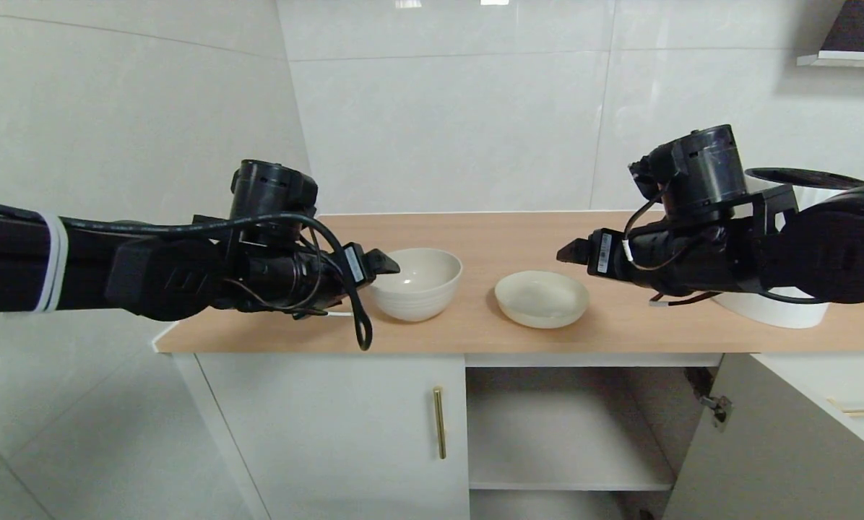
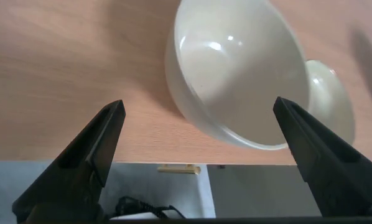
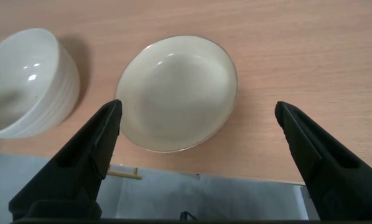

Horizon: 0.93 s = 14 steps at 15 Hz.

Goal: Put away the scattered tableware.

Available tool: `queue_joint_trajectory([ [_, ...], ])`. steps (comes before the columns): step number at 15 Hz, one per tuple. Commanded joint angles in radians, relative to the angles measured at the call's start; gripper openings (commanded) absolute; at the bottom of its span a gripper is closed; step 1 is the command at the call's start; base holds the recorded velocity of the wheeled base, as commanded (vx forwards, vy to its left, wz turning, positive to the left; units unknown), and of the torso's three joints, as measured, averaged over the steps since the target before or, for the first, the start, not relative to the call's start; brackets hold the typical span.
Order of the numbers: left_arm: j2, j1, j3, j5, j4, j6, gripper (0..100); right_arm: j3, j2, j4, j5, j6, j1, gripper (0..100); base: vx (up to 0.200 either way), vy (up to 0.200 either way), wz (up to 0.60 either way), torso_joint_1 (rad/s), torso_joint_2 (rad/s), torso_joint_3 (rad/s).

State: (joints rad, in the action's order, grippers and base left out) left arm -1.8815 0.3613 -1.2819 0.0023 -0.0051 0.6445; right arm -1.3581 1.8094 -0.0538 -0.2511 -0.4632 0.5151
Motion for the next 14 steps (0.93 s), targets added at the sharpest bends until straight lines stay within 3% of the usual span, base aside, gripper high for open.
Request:
queue_joint_trajectory([
  [1, -0.021, 0.001, -0.002, 0.001, -0.001, 0.0, 100, 0.002, 0.004, 0.0, -0.001, 0.0, 0.0, 100, 0.0, 0.0, 0.0, 0.0, 0.0, 0.0],
  [4, -0.025, 0.004, -0.002, 0.001, -0.001, 0.0, 100, 0.004, 0.004, 0.0, -0.001, 0.0, 0.0, 100, 0.0, 0.0, 0.0, 0.0, 0.0, 0.0],
  [5, -0.028, 0.005, -0.002, 0.002, -0.001, 0.001, 0, 0.004, 0.004, 0.0, -0.001, 0.0, 0.0, 100, 0.0, 0.0, 0.0, 0.0, 0.0, 0.0],
  [8, -0.027, 0.007, -0.007, -0.001, -0.001, 0.021, 0, 0.004, -0.001, 0.0, -0.001, 0.0, 0.0, 100, 0.0, 0.0, 0.0, 0.0, 0.0, 0.0],
  [14, -0.007, 0.007, -0.011, -0.001, 0.001, 0.029, 0, 0.001, 0.01, -0.001, -0.002, 0.001, 0.0, 100, 0.0, 0.0, 0.0, 0.0, 0.0, 0.0],
])
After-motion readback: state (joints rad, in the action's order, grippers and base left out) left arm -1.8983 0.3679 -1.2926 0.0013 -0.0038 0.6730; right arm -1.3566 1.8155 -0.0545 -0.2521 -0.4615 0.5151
